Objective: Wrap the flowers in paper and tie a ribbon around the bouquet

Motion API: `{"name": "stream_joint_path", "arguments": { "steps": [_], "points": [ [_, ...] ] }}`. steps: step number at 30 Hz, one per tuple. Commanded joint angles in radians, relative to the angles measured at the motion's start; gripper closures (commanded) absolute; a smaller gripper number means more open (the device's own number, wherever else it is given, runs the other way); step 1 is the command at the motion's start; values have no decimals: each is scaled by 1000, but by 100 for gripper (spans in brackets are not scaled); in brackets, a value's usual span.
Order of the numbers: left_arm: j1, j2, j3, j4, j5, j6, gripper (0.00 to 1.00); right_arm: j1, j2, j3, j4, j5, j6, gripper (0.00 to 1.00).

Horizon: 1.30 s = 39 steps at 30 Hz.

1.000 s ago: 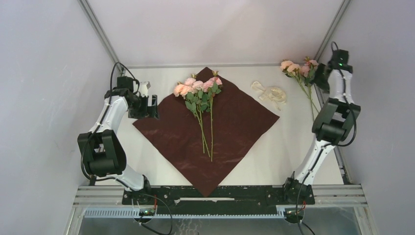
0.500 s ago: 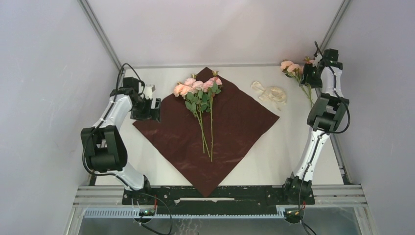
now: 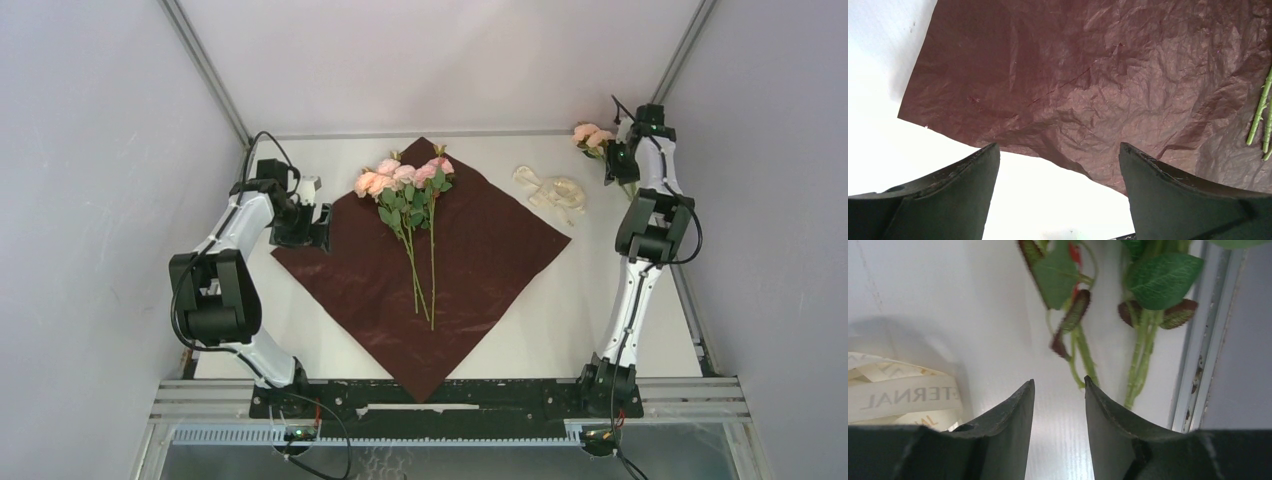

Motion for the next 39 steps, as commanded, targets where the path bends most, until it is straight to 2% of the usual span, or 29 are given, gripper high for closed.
{"name": "stream_joint_path", "arguments": {
  "steps": [1, 4, 7, 10, 17, 23, 36, 38, 39],
  "points": [
    [-5, -8, 63, -3, -7, 23, 7, 36, 0, 20, -26, 70, -36, 53],
    [-5, -6, 67, -3, -3, 21, 7, 43, -5, 17, -54, 34, -22, 55],
    [-5, -5, 73, -11, -7, 21, 7, 49, -13, 17, -54, 70, -28, 54],
    [-4, -11, 68, -9, -7, 22, 7, 36, -40, 21, -35, 44, -21, 52],
    [-10, 1, 72, -11, -12, 22, 7, -3, -92, 16, 0, -40, 54, 42],
    [-12, 11, 71, -10, -17, 25, 7, -36, -34, 34, -7, -27, 92, 33],
    [-24, 30, 71, -14, -28, 30, 7, -56, 39, 43, 13, 6, 49, 31],
    [-28, 33, 71, -14, -28, 32, 7, -58, 55, 50, 8, -2, 49, 35],
    [-30, 34, 72, -14, -31, 32, 7, -59, 64, 53, 0, -9, 49, 41]
  ]
}}
